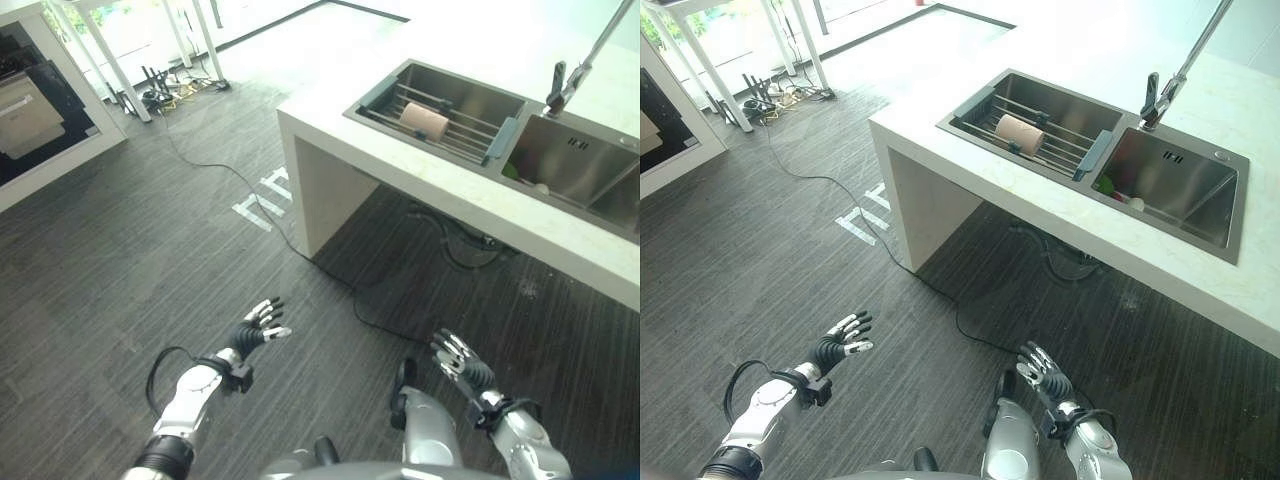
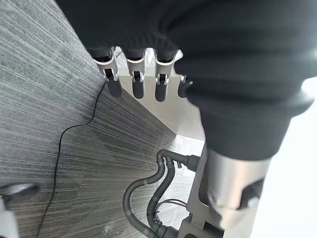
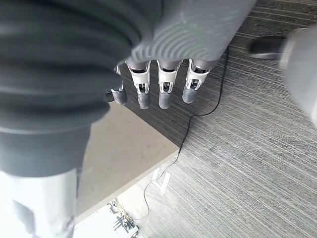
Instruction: Place the dishes in the dishwasher.
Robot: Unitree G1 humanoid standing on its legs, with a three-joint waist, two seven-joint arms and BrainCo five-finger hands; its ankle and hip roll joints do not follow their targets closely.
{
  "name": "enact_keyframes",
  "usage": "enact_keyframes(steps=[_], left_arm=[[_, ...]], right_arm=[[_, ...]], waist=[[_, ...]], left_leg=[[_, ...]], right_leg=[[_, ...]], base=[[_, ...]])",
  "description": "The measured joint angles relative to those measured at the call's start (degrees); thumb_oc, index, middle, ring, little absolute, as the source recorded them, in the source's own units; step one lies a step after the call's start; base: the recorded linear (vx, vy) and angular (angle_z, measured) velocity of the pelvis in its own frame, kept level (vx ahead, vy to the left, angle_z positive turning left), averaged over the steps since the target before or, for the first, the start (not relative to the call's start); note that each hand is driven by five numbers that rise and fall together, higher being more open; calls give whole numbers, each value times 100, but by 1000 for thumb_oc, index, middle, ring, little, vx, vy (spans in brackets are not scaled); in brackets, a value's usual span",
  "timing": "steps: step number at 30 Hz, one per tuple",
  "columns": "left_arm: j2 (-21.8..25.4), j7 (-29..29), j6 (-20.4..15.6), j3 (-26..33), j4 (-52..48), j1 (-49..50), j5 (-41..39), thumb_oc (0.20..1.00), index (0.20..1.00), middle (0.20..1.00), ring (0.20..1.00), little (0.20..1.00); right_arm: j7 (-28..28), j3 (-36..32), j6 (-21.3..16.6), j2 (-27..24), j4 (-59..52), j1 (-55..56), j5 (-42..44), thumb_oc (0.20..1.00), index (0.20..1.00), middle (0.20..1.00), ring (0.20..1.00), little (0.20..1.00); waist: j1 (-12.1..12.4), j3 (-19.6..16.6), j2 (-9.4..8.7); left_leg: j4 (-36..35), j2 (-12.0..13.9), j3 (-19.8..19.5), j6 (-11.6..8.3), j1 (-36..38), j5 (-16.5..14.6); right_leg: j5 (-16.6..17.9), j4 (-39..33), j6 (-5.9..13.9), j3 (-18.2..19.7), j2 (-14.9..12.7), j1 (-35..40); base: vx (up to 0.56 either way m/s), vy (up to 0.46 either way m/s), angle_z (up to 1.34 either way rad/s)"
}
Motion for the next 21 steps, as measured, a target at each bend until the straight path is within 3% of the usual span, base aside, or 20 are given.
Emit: enact_keyframes(steps=[2, 3, 4, 5, 6, 10, 16, 17, 18, 19, 20, 21], left_arm=[[-19, -47, -28, -8, -27, 153, 5, 1000, 1000, 1000, 1000, 1000], [-14, -62, -28, -16, -28, 215, 4, 1000, 1000, 1000, 1000, 1000], [-45, -55, -26, -13, -10, 221, 4, 1000, 1000, 1000, 1000, 1000], [-236, -129, -44, -36, -30, 246, 6, 1000, 1000, 1000, 1000, 1000], [-229, -134, -58, -18, -32, 240, 6, 1000, 1000, 1000, 1000, 1000], [-239, -150, -136, -4, -44, 118, 9, 1000, 1000, 1000, 1000, 1000], [-320, -177, -211, -9, -43, -43, 4, 1000, 1000, 1000, 1000, 1000], [-367, -179, -212, -7, -45, -47, 2, 1000, 1000, 1000, 1000, 1000], [-398, -180, -240, 29, -20, -53, -2, 1000, 1000, 1000, 1000, 1000], [-417, -187, -240, -15, -12, -40, 0, 1000, 1000, 1000, 1000, 1000], [-467, -209, -245, -27, -5, 30, -1, 1000, 1000, 1000, 1000, 1000], [-477, -202, -253, -45, -27, 139, -3, 1000, 1000, 1000, 1000, 1000]], right_arm=[[-13, -38, -25, -2, -6, -7, -8, 1000, 1000, 1000, 1000, 1000], [-25, -63, -36, 0, -12, 0, -13, 1000, 1000, 1000, 1000, 1000], [-36, -100, -37, -13, 2, -9, -17, 1000, 1000, 1000, 1000, 1000], [-137, -128, -57, -145, 50, -65, -81, 1000, 1000, 1000, 1000, 1000], [-147, -123, -76, -141, 42, -74, -87, 1000, 1000, 1000, 1000, 1000], [-147, -116, -141, -274, -106, -75, -186, 1000, 1000, 1000, 1000, 1000], [-122, -104, -128, -450, -138, -27, -268, 1000, 1000, 1000, 1000, 1000], [-112, -97, -121, -483, -139, 8, -298, 1000, 1000, 1000, 1000, 1000], [-95, -115, -106, -414, -64, 27, -298, 1000, 1000, 1000, 1000, 1000], [-95, -135, -108, -399, -78, 34, -297, 1000, 1000, 1000, 1000, 1000], [-94, -103, -104, -396, -60, 21, -297, 1000, 1000, 1000, 1000, 1000], [-72, -79, -100, -394, -70, -9, -300, 1000, 1000, 1000, 1000, 1000]], waist=[[68, -5, 51], [92, -37, -6], [101, -28, -1], [86, -10, 322], [92, -10, 311], [50, -23, 317], [-40, -96, 358], [-66, -143, 384], [-16, -181, 261], [-2, -192, 264], [65, -207, 232], [131, -239, 180]], left_leg=[[0, 110, 13, -148, 142, -108], [2, 116, -47, -265, 206, -163], [3, 141, -77, -344, 258, -194], [368, 519, -88, -603, 248, -380], [449, 575, -87, -603, 264, -380], [1140, 964, -105, -701, 267, -441], [1760, 1063, -550, -792, 129, -388], [1871, 1065, -630, -944, 97, -305], [3438, 1164, -699, -1435, -598, -86], [4189, 1249, -797, -1575, -976, 262], [4354, 1160, -915, -1510, -1176, 32], [3739, 927, -1049, -1224, -1192, -350]], right_leg=[[-22, 242, -12, -280, 14, 159], [-29, 199, -5, -286, 30, 358], [-123, 97, -255, -279, 107, 511], [-401, 250, -953, -386, 502, 682], [-475, 322, -1130, -374, 547, 706], [-993, 679, -1422, -373, 826, 857], [-1294, 951, -1529, -233, 902, 864], [-1318, 968, -1528, -235, 911, 866], [-1554, 914, -1725, -118, 941, 908], [-1504, 697, -1748, -37, 998, 1029], [-1355, 455, -1701, 131, 1022, 1148], [-1160, 227, -1648, 405, 1073, 1223]], base=[[244, -163, -5], [304, -208, -2], [389, -276, 4], [344, -258, -4], [311, -243, -9], [237, -222, -21], [131, -119, -16], [175, -80, -38], [196, 78, -47], [136, 124, -76], [105, 117, -92], [54, 83, -116]])
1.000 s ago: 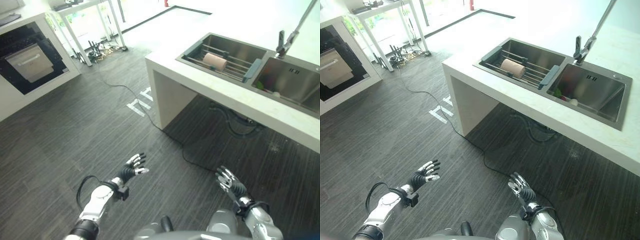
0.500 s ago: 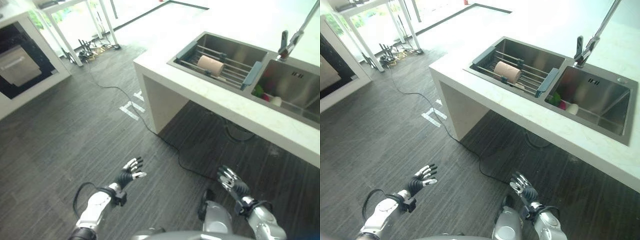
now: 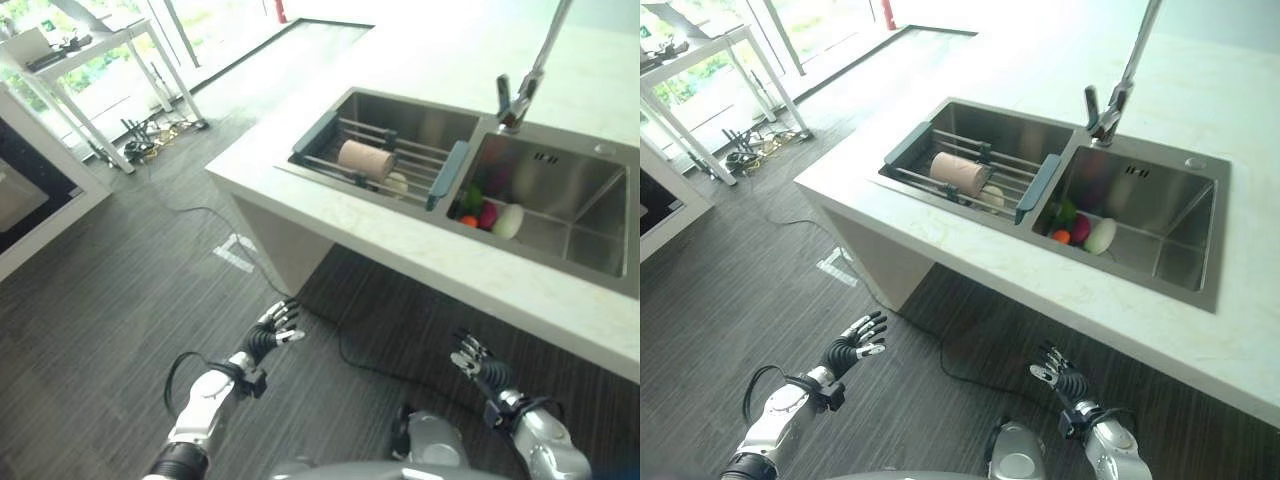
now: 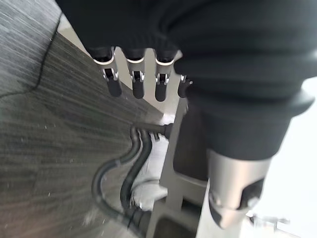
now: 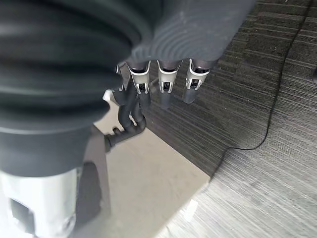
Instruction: Place the dishes in the dishwasher.
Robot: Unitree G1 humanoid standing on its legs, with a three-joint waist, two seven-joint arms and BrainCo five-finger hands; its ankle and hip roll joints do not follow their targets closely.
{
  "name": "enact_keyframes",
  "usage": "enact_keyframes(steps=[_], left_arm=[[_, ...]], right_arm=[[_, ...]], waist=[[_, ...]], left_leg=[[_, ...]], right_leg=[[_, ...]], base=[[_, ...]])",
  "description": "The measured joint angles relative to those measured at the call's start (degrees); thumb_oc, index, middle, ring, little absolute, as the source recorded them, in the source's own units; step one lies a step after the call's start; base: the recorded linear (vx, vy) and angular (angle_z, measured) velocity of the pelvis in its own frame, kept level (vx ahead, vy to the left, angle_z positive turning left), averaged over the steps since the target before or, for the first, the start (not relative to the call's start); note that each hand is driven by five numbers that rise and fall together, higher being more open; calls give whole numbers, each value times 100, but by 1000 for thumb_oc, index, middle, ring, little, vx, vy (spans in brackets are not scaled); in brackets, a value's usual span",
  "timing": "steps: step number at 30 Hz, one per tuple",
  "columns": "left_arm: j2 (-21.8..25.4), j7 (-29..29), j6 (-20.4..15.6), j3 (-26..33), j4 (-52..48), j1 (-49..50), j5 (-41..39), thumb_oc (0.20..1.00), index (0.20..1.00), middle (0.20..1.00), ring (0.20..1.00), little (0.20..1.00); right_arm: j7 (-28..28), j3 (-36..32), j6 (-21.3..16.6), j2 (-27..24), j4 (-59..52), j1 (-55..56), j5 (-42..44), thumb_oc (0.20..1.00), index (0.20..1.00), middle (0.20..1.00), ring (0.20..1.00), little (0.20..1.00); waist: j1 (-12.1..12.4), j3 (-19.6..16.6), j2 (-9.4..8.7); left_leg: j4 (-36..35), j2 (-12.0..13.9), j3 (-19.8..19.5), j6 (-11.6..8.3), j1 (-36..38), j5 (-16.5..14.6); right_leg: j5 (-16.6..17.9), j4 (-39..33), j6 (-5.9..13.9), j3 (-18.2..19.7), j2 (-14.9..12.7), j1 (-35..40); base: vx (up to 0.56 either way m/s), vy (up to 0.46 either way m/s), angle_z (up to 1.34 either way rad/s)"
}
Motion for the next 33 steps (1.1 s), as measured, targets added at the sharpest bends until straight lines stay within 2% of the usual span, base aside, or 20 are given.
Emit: enact_keyframes(steps=[1, 2, 4, 5, 7, 8, 9, 10, 11, 13, 15, 18, 21, 23, 25, 26, 27, 31, 32, 33], left_arm=[[25, 8, -5, -10, -21, 53, 1, 1000, 1000, 1000, 1000, 1000], [52, 59, -18, -5, -25, -128, -4, 1000, 1000, 1000, 1000, 1000], [79, 99, -38, 3, -35, -163, -14, 1000, 1000, 1000, 1000, 1000], [177, 164, -41, 28, -40, -41, -21, 1000, 1000, 1000, 1000, 1000], [152, 186, -35, 21, -40, 37, -21, 1000, 1000, 1000, 1000, 1000], [107, 176, -32, -7, -7, -2, -22, 1000, 1000, 1000, 1000, 1000], [78, 149, -30, -69, 10, -65, -24, 1000, 1000, 1000, 1000, 1000], [82, 146, -26, -144, 10, -80, -25, 1000, 1000, 1000, 1000, 1000], [94, 153, -20, -132, 26, -134, -24, 1000, 1000, 1000, 1000, 1000], [166, 148, 3, -132, 13, -170, -23, 1000, 1000, 1000, 1000, 1000], [326, 157, 2, -119, 7, -137, -25, 1000, 1000, 1000, 1000, 1000], [477, 168, 15, -63, 8, -33, -23, 1000, 1000, 1000, 1000, 1000], [472, 155, 58, -153, 89, -168, -11, 1000, 1000, 1000, 1000, 1000], [481, 165, 51, -92, 84, -107, -15, 1000, 1000, 1000, 1000, 1000], [524, 214, 50, -57, 63, -83, -16, 1000, 1000, 1000, 1000, 1000], [522, 228, 51, -4, 62, -49, -16, 1000, 1000, 1000, 1000, 1000], [559, 334, 53, 29, 61, -19, -15, 1000, 1000, 1000, 1000, 1000], [522, 348, 65, 25, 63, -69, -13, 1000, 1000, 1000, 1000, 1000], [451, 368, 90, 19, 81, -9, -13, 1000, 1000, 1000, 1000, 1000], [373, 362, 91, 15, 32, 79, -13, 1000, 1000, 1000, 1000, 1000]], right_arm=[[7, -2, 0, -1, -6, -67, 2, 1000, 1000, 1000, 1000, 1000], [-1, -2, 89, -110, 4, -46, 2, 1000, 1000, 1000, 1000, 1000], [-10, 44, 136, -125, 16, -26, 4, 1000, 1000, 1000, 1000, 1000], [-14, 140, 169, -119, 58, -109, 4, 1000, 1000, 1000, 1000, 1000], [-18, 156, 183, -163, 64, -160, 6, 1000, 1000, 1000, 1000, 1000], [-33, 92, 129, -151, 184, -157, 7, 1000, 1000, 1000, 1000, 1000], [-74, 13, 155, -174, 253, -78, 3, 1000, 1000, 1000, 1000, 1000], [-131, 6, 131, -182, 260, 13, 5, 1000, 1000, 1000, 1000, 1000], [-167, 15, 112, -176, 302, 34, 8, 1000, 1000, 1000, 1000, 1000], [-254, -35, 66, 33, 570, 66, 105, 1000, 1000, 1000, 1000, 1000], [-280, -16, 69, 248, 725, 105, 132, 1000, 1000, 1000, 1000, 1000], [-337, -20, 52, 452, 769, 86, 134, 1000, 1000, 1000, 1000, 1000], [-521, -68, -60, 458, 869, -112, 240, 1000, 1000, 1000, 1000, 1000], [-511, -66, -54, 461, 898, -114, 237, 1000, 1000, 1000, 1000, 1000], [-471, -68, -59, 459, 899, -147, 236, 1000, 1000, 1000, 1000, 1000], [-462, -70, -59, 459, 902, -181, 236, 1000, 1000, 1000, 1000, 1000], [-443, -63, -62, 452, 954, -349, 240, 1000, 1000, 1000, 1000, 1000], [-574, -62, -1, 494, 1288, -387, 230, 1000, 1000, 1000, 1000, 1000], [-634, -69, 31, 475, 1594, -376, 227, 1000, 1000, 1000, 1000, 1000], [-666, -67, 40, 398, 1716, -315, 220, 1000, 1000, 1000, 1000, 1000]], waist=[[8, -21, 9], [-177, -46, 79], [-176, -65, 39], [156, -115, 2], [153, -124, 105], [53, -103, 126], [78, -97, 133], [134, -88, 118], [102, -95, 209], [91, -91, 91], [102, -123, -20], [139, -118, -10], [46, 49, 55], [133, 77, 70], [154, 83, -23], [163, 96, -55], [159, 152, -162], [157, 177, -290], [141, 190, -259], [148, 155, -118]], left_leg=[[-744, -179, -14, 149, 34, -99], [-1974, -257, -157, 451, -259, 96], [-2361, -285, -473, 532, -282, 154], [-2882, -196, -770, 473, -159, 319], [-2897, 42, -767, 476, -316, 353], [-2688, 200, -567, 351, -524, 464], [-2632, 296, -171, 387, -583, 521], [-2644, 281, 75, 413, -533, 528], [-2846, 136, 205, 471, -406, 771], [-3175, -215, 229, 615, -19, 913], [-3448, -360, 384, 732, 275, 929], [-3659, -350, 591, 824, 438, 1019], [-3585, -435, 761, 1012, 562, 807], [-3637, -389, 1032, 1005, 670, 809], [-3679, -400, 1170, 999, 651, 799], [-3710, -414, 1233, 992, 663, 793], [-3732, -421, 1497, 956, 657, 822], [-3743, -390, 1473, 744, 842, 726], [-3743, -302, 1426, 588, 1060, 683], [-3742, -162, 1425, 503, 1070, 667]], right_leg=[[112, -118, -56, 109, 42, 26], [76, -275, 50, 136, 204, 181], [83, -375, 163, 465, 355, 303], [122, -501, 29, 839, 438, 198], [180, -522, 95, 787, 411, 176], [204, -543, 93, 723, 406, 173], [193, -487, 113, 691, 279, 91], [172, -455, 188, 621, 17, 22], [357, -650, 609, 581, -199, 130], [493, -867, 703, 605, -449, 363], [660, -685, 779, 604, -603, 402], [772, -137, 824, 441, -576, 125], [1170, 816, 1251, 828, -676, -463], [915, 705, 1197, 517, -716, -450], [827, 514, 1252, 78, -767, -425], [832, 265, 1321, -59, -775, -371], [932, -477, 1491, -495, -962, -361], [1069, -929, 1551, -517, -1049, -34], [1230, -1056, 1098, -517, -881, 247], [1168, -1085, 1037, -532, -706, 325]], base=[[244, 192, -103], [276, 250, -62], [158, 182, -81], [110, 241, -142], [117, 267, -94], [83, 190, -23], [105, 216, -40], [237, 377, -78], [301, 419, -82], [246, 321, -39], [130, 172, -22], [84, 215, -39], [110, 107, -40], [113, -78, -48], [72, -110, -36], [-1, -197, -71], [41, -200, -65], [185, -161, -18], [185, -216, 0], [214, -275, 1]])
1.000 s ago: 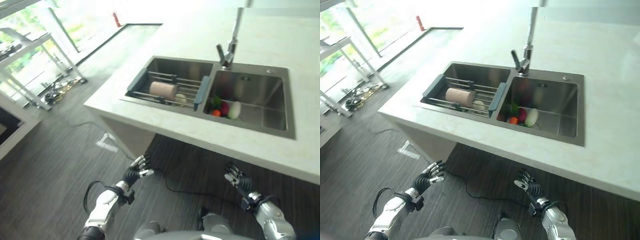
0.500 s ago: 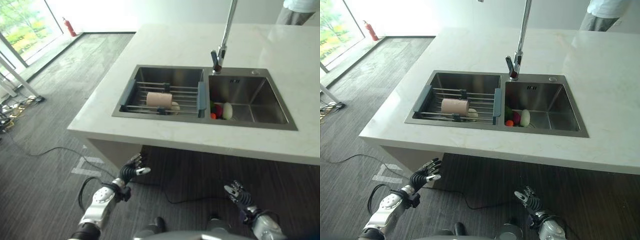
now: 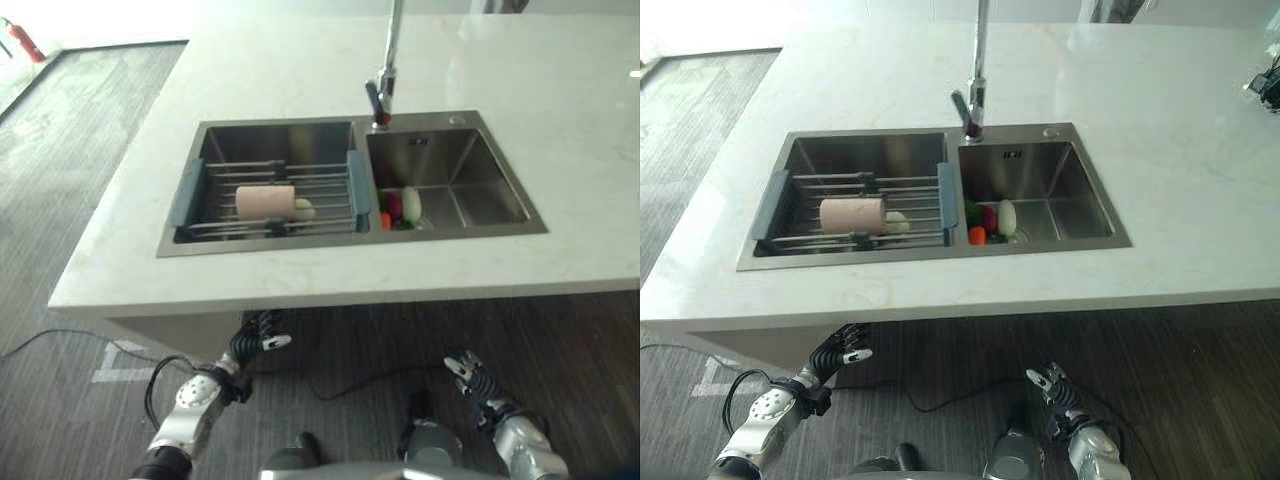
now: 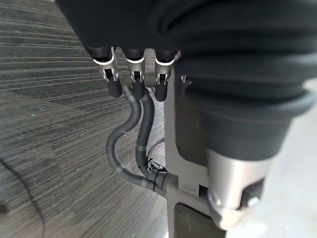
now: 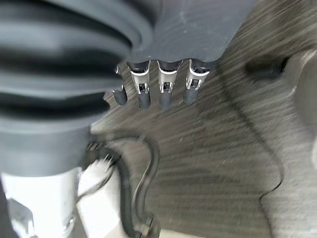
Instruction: Place the dishes in the dishwasher.
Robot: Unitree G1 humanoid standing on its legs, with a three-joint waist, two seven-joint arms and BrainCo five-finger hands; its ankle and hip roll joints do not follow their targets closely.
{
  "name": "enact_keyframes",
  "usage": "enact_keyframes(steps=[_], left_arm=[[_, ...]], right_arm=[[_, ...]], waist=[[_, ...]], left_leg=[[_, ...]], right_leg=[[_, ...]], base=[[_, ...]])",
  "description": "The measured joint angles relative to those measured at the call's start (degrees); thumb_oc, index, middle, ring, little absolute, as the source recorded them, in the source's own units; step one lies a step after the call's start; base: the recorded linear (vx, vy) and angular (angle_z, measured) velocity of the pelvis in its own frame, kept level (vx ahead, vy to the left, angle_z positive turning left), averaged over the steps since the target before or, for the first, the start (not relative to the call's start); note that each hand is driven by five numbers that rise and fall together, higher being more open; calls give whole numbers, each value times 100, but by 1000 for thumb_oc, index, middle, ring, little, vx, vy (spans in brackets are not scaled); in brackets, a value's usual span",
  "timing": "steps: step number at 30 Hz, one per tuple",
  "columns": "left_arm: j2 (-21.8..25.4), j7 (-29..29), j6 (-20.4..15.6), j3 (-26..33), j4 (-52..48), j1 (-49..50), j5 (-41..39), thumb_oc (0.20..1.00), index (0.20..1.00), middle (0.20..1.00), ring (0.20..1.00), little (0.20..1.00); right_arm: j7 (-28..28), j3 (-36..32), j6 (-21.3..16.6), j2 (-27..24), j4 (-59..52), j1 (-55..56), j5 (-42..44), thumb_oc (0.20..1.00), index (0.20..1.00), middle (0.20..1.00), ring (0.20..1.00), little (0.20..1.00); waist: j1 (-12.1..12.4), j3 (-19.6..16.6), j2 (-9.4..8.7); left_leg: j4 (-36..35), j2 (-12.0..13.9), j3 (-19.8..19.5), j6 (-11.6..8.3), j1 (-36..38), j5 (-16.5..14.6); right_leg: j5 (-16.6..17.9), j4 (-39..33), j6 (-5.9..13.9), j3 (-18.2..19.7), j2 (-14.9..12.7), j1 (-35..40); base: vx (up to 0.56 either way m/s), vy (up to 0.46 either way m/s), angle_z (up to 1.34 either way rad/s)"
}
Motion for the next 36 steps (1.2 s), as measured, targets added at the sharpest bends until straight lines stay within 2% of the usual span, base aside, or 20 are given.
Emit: enact_keyframes(steps=[1, 3, 4, 6, 7, 8, 9, 10, 11, 12, 15, 17, 19, 20, 21, 24, 29, 32, 33, 36], left_arm=[[-62, 1, 6, 2, -14, 36, 0, 1000, 1000, 1000, 1000, 1000], [-133, 23, 24, 6, -13, -1, 1, 1000, 1000, 1000, 1000, 1000], [-156, 23, 33, 5, -10, -38, 1, 1000, 1000, 1000, 1000, 1000], [-239, 33, 58, 4, 256, -192, -2, 1000, 1000, 1000, 1000, 1000], [-240, 31, 78, 4, 322, -242, -2, 1000, 1000, 1000, 1000, 1000], [-223, 32, 83, 15, 410, -238, -2, 1000, 1000, 1000, 1000, 1000], [-238, 27, 94, 3, 483, -171, -2, 1000, 1000, 1000, 1000, 1000], [-252, 7, 98, 7, 496, -49, -2, 1000, 1000, 1000, 1000, 1000], [-316, -12, 98, 5, 517, -14, -1, 1000, 1000, 1000, 1000, 1000], [-344, -48, 96, -10, 521, 39, 1, 1000, 1000, 1000, 1000, 1000], [-353, -43, 84, -89, 543, 8, 6, 1000, 1000, 1000, 1000, 1000], [-375, -36, 106, -264, 836, -228, 13, 1000, 1000, 1000, 1000, 1000], [-505, -3, 127, -416, 1180, -434, 13, 1000, 1000, 1000, 1000, 1000], [-550, 24, 130, -403, 1324, -449, 7, 1000, 1000, 1000, 1000, 1000], [-563, 68, 148, -371, 1460, -453, 5, 1000, 1000, 1000, 1000, 1000], [-587, 203, 238, -23, 2037, -225, -47, 1000, 1000, 1000, 1000, 1000], [-536, 439, 304, 716, 3070, 73, -330, 1000, 1000, 1000, 1000, 1000], [-551, 626, 391, 1456, 3620, 346, -758, 1000, 1000, 1000, 1000, 1000], [-545, 761, 440, 1925, 3726, 502, -1159, 1000, 1000, 1000, 1000, 1000], [-512, 935, 536, 2371, 3889, 621, -1577, 1000, 1000, 1000, 1000, 1000]], right_arm=[[-26, -7, 25, -89, 185, -1, -15, 1000, 1000, 1000, 1000, 1000], [-37, -29, 72, -228, 342, 56, -38, 1000, 1000, 1000, 1000, 1000], [-34, -73, 72, -258, 343, 94, -37, 1000, 1000, 1000, 1000, 1000], [-22, -212, 27, -274, 566, 126, -44, 1000, 1000, 1000, 1000, 1000], [-20, -225, 35, -243, 617, 157, -49, 1000, 1000, 1000, 1000, 1000], [53, -215, 38, -208, 610, 167, -111, 1000, 1000, 1000, 1000, 1000], [106, -225, 30, -216, 584, 163, -115, 1000, 1000, 1000, 1000, 1000], [171, -222, -14, -248, 531, 144, -145, 1000, 1000, 1000, 1000, 1000], [199, -234, -86, -272, 550, 126, -159, 1000, 1000, 1000, 1000, 1000], [232, -223, -92, -304, 588, 62, -160, 1000, 1000, 1000, 1000, 1000], [318, -172, -97, -363, 719, -92, -144, 1000, 1000, 1000, 1000, 1000], [304, -155, -101, -335, 742, -132, -89, 1000, 1000, 1000, 1000, 1000], [287, -163, -198, -381, 762, -95, -10, 1000, 1000, 1000, 1000, 1000], [270, -180, -197, -334, 818, -76, 28, 1000, 1000, 1000, 1000, 1000], [286, -155, -201, -276, 792, -39, 32, 1000, 1000, 1000, 1000, 1000], [294, -178, -207, -17, 851, 102, 14, 1000, 1000, 1000, 1000, 1000], [349, -187, -253, 122, 1004, 20, 7, 1000, 1000, 1000, 1000, 1000], [343, -272, -313, 74, 982, -70, 10, 1000, 1000, 1000, 1000, 1000], [330, -423, -310, 19, 976, -38, 13, 1000, 1000, 1000, 1000, 1000], [328, -458, -305, -179, 993, 45, 6, 1000, 1000, 1000, 1000, 1000]], waist=[[6, 2, 184], [-11, 18, 348], [-31, 19, 347], [-52, 50, 241], [-46, 47, 163], [33, 71, 9], [118, 90, -39], [162, 97, -73], [165, 119, -71], [210, 98, -33], [158, 68, 196], [106, 44, 235], [70, -71, 404], [65, -92, 429], [30, -126, 339], [-1, -156, 115], [170, -152, 133], [202, -169, 181], [221, -235, 271], [279, -330, 484]], left_leg=[[4, 191, -2, -110, 24, 21], [163, 489, -243, -170, -45, 58], [254, 569, -324, -170, -36, 58], [716, 733, -516, -197, -235, 34], [949, 762, -597, -163, -369, 11], [1621, 768, -790, -177, -681, 21], [2316, 785, -1052, -359, -1005, 154], [3088, 774, -1404, -706, -1406, 417], [3637, 735, -1628, -794, -1755, 501], [3255, 617, -1691, -676, -1730, 226], [1401, 576, -1655, -514, -1419, 237], [908, 624, -1292, -357, -1329, 325], [588, 601, -1098, -231, -1167, 328], [380, 550, -1075, -153, -1083, 533], [215, 438, -1060, -76, -1005, 585], [6, 104, -1076, 15, -877, 644], [5, 16, -1089, 64, -804, 582], [-4, 43, -1088, 22, -699, 544], [-30, 34, -1088, 30, -702, 446], [-22, -11, -1094, 53, -730, 438]], right_leg=[[-27, -137, -53, -40, 226, 96], [-138, -119, -251, -110, 511, 131], [-209, -92, -294, -119, 576, 187], [-553, 156, -250, -115, 622, 178], [-644, 248, -337, -48, 633, 139], [-817, 370, -489, 59, 555, 23], [-807, 337, -541, 190, 539, 60], [-732, 185, -608, 300, 524, 167], [-646, -48, -655, 330, 512, 297], [-571, -221, -655, 374, 501, 374], [-562, -316, -649, 412, 676, 409], [-558, -298, -617, 403, 726, 394], [-591, -193, -493, 459, 804, 366], [-601, -123, -425, 498, 777, 338], [-599, -108, -345, 506, 695, 324], [-502, -104, -115, 512, 415, 351], [-487, -237, -45, 454, 342, 523], [-499, -322, -21, 370, 353, 694], [-570, -310, 27, 366, 337, 711], [-578, -367, 6, 361, 301, 717]], base=[[153, -230, -5], [150, -262, -3], [159, -290, -4], [207, -293, 25], [98, -186, 29], [35, -72, -9], [39, -4, -34], [124, 113, -36], [123, 150, -33], [172, 176, -24], [53, 155, -20], [1, 139, -19], [21, 118, -21], [37, 95, -10], [42, 66, -2], [32, 39, 10], [27, 12, 8], [54, 79, 5], [36, 108, 3], [21, 55, 2]])
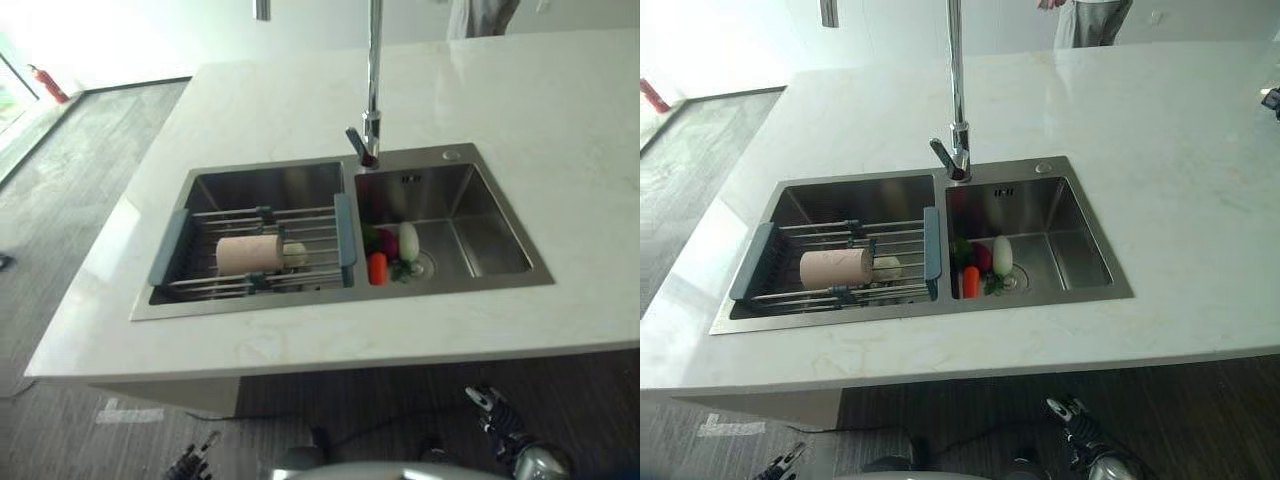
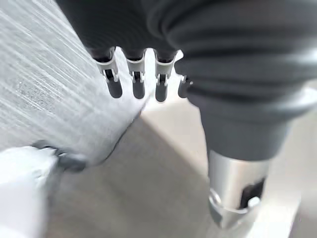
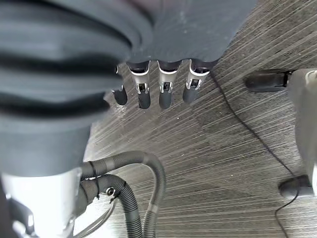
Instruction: Place the dishes in the dishwasher.
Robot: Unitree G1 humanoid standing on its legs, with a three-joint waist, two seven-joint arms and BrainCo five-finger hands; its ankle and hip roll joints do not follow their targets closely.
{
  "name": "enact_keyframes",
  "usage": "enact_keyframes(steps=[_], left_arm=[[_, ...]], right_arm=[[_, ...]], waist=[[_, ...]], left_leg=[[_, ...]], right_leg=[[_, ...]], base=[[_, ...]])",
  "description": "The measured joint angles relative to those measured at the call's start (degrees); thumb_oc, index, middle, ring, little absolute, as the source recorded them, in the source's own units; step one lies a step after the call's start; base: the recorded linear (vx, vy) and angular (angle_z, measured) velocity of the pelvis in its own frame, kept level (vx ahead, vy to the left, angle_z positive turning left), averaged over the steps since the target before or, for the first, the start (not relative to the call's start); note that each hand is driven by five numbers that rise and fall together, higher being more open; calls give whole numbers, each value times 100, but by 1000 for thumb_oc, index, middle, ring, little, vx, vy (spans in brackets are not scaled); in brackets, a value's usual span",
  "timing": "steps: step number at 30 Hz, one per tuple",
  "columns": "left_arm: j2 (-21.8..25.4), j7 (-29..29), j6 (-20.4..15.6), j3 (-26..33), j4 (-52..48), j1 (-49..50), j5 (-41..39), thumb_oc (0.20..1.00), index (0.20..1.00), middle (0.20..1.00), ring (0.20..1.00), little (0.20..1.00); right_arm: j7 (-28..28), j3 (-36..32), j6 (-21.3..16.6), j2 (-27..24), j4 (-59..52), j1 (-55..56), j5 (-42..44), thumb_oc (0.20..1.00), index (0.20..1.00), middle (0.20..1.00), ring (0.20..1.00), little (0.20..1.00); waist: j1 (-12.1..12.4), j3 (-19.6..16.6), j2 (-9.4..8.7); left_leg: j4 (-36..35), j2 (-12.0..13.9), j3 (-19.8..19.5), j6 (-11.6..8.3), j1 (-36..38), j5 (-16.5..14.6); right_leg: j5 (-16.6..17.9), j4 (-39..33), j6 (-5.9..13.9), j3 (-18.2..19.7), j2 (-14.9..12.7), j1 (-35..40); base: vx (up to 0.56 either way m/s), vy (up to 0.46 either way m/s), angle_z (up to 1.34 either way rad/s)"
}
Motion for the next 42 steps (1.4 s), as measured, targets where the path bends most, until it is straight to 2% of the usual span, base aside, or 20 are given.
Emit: enact_keyframes(steps=[4, 6, 7, 8, 11, 12, 13, 14, 16, 18, 21, 24, 26, 29, 30, 32, 36, 39, 41, 42], left_arm=[[-32, 300, 7, 14, 147, 83, -155, 1000, 1000, 1000, 1000, 1000], [-63, 737, 51, 218, 151, 65, -721, 1000, 1000, 1000, 1000, 1000], [80, 1070, 187, 1287, 323, 33, -1571, 1000, 1000, 1000, 1000, 1000], [144, 1134, 184, 1430, 372, 41, -1665, 1000, 1000, 1000, 1000, 1000], [449, 1653, -88, 1743, 184, -13, -2197, 1000, 1000, 1000, 1000, 1000], [474, 2027, -462, 1929, -209, -24, -2251, 1000, 1000, 1000, 1000, 1000], [496, 2109, -567, 1932, -311, -29, -2252, 1000, 1000, 1000, 1000, 1000], [537, 2461, -793, 1958, -662, -163, -2223, 1000, 1000, 1000, 1000, 1000], [597, 2928, -991, 1997, -1196, -200, -1972, 1000, 1000, 1000, 1000, 1000], [983, 3663, -1354, 1915, -1634, -243, -981, 1000, 1000, 1000, 1000, 1000], [1606, 4210, -1417, 1914, -2144, -387, -96, 1000, 1000, 1000, 1000, 1000], [2028, 4638, -1603, 1920, -3441, -318, 951, 1000, 1000, 1000, 1000, 1000], [2128, 4656, -1804, 1906, -3937, -331, 1516, 1000, 1000, 1000, 1000, 1000], [2150, 4667, -1739, 1751, -4407, -332, 2263, 1000, 1000, 1000, 1000, 1000], [2382, 4592, -1556, 1387, -4875, -265, 3212, 1000, 1000, 1000, 1000, 1000], [2515, 4443, -1500, 1166, -5197, -232, 3768, 1000, 1000, 1000, 1000, 1000], [2533, 4054, -1380, 600, -5931, -362, 4467, 1000, 1000, 1000, 1000, 1000], [2513, 3668, -1361, 144, -6350, -584, 4710, 1000, 1000, 1000, 1000, 1000], [2461, 3311, -1345, -341, -6505, -943, 4731, 1000, 1000, 1000, 1000, 1000], [2430, 2942, -1362, -575, -6582, -1080, 4807, 1000, 1000, 1000, 1000, 1000]], right_arm=[[9, 0, 0, -127, 4, 48, -21, 1000, 1000, 1000, 1000, 1000], [7, -1, 0, -203, 1, 63, -83, 1000, 1000, 1000, 1000, 1000], [8, -2, 8, -281, 0, 46, -171, 1000, 1000, 1000, 1000, 1000], [3, -4, 5, -308, 0, 68, -172, 1000, 1000, 1000, 1000, 1000], [-13, -61, 6, -402, 133, 94, -235, 1000, 1000, 1000, 1000, 1000], [-33, -46, 5, -391, 149, 104, -274, 1000, 1000, 1000, 1000, 1000], [-36, -47, 5, -391, 148, 103, -281, 1000, 1000, 1000, 1000, 1000], [-61, -28, 4, -388, 125, 96, -281, 1000, 1000, 1000, 1000, 1000], [-75, 63, 8, -381, 110, 129, -282, 1000, 1000, 1000, 1000, 1000], [-124, 62, 7, -350, 37, 156, -268, 1000, 1000, 1000, 1000, 1000], [-184, 74, 6, -321, -31, 321, -257, 1000, 1000, 1000, 1000, 1000], [-240, 62, 10, -253, -285, 576, -208, 1000, 1000, 1000, 1000, 1000], [-244, 63, 13, -179, -284, 599, -207, 1000, 1000, 1000, 1000, 1000], [-236, 62, 14, -90, -288, 659, -208, 1000, 1000, 1000, 1000, 1000], [-211, 57, 9, -69, -286, 742, -213, 1000, 1000, 1000, 1000, 1000], [-185, 53, -1, -59, -287, 764, -213, 1000, 1000, 1000, 1000, 1000], [-98, 55, -8, 22, -285, 798, -219, 1000, 1000, 1000, 1000, 1000], [-18, 65, -12, 142, -285, 817, -222, 1000, 1000, 1000, 1000, 1000], [38, 71, -26, 174, -247, 854, -260, 1000, 1000, 1000, 1000, 1000], [43, 77, -41, 199, -290, 819, -317, 1000, 1000, 1000, 1000, 1000]], waist=[[13, -111, 183], [6, -144, 247], [9, -204, 336], [1, -211, 298], [68, -307, 436], [120, -312, 423], [134, -315, 427], [157, -327, 433], [198, -330, 395], [181, -348, 331], [172, -375, 263], [235, -382, 216], [204, -382, 216], [168, -373, 185], [192, -380, 115], [164, -379, 49], [119, -386, -80], [-27, -403, -185], [1, -410, -198], [-85, -411, -212]], left_leg=[[9, -31, -25, -1, -22, 52], [10, -48, -60, 1, -9, 51], [13, -54, -114, -1, 16, 52], [24, -58, -121, -2, 9, 49], [25, -78, -177, -2, 22, 51], [26, -76, -182, -5, 25, 53], [26, -76, -183, -7, 26, 54], [25, -77, -185, -8, 36, 55], [22, -67, -187, -14, 19, 58], [5, -56, -176, -20, 16, 59], [-9, -56, -177, -20, 17, 59], [-9, -64, -179, -20, 21, 61], [-8, -72, -168, -19, 29, 61], [-10, -66, -161, -21, 104, 59], [-16, -45, -155, -42, 105, 42], [-15, -36, -141, -50, 116, 35], [-15, -34, -110, -37, 113, 31], [-5, -14, 14, -37, 139, 30], [8, -23, 40, -37, 190, 32], [10, -1, 123, -49, 217, 22]], right_leg=[[41, -96, 43, -24, -13, 31], [90, -182, 87, -43, -13, 107], [102, -295, 83, -79, -3, 201], [117, -317, 106, -102, 3, 207], [177, -360, 94, -192, 17, 275], [178, -367, 93, -196, 26, 282], [178, -367, 93, -196, 26, 284], [183, -371, 90, -195, 29, 298], [182, -366, 88, -195, 36, 298], [179, -358, 87, -185, 40, 288], [185, -363, 81, -187, 44, 295], [203, -393, 78, -184, 46, 312], [231, -437, 82, -176, 47, 332], [225, -437, 78, -170, 60, 383], [213, -437, 72, -168, 70, 397], [213, -437, 73, -151, 80, 388], [217, -437, 73, -107, 82, 372], [253, -437, 45, 16, 106, 288], [273, -437, 39, 65, 120, 317], [286, -437, 26, 154, 138, 280]], base=[[10, 35, 4], [26, 33, 9], [26, 2, 7], [21, -19, 10], [21, -24, 15], [0, 0, 0], [-6, -31, 1], [-14, -45, 1], [-15, -40, 0], [-2, -47, -3], [2, -53, 0], [2, -47, 0], [20, -52, -3], [33, -48, -1], [0, 0, 0], [13, -16, -3], [16, -13, -8], [46, -16, -17], [42, -3, -15], [45, 2, -20]])
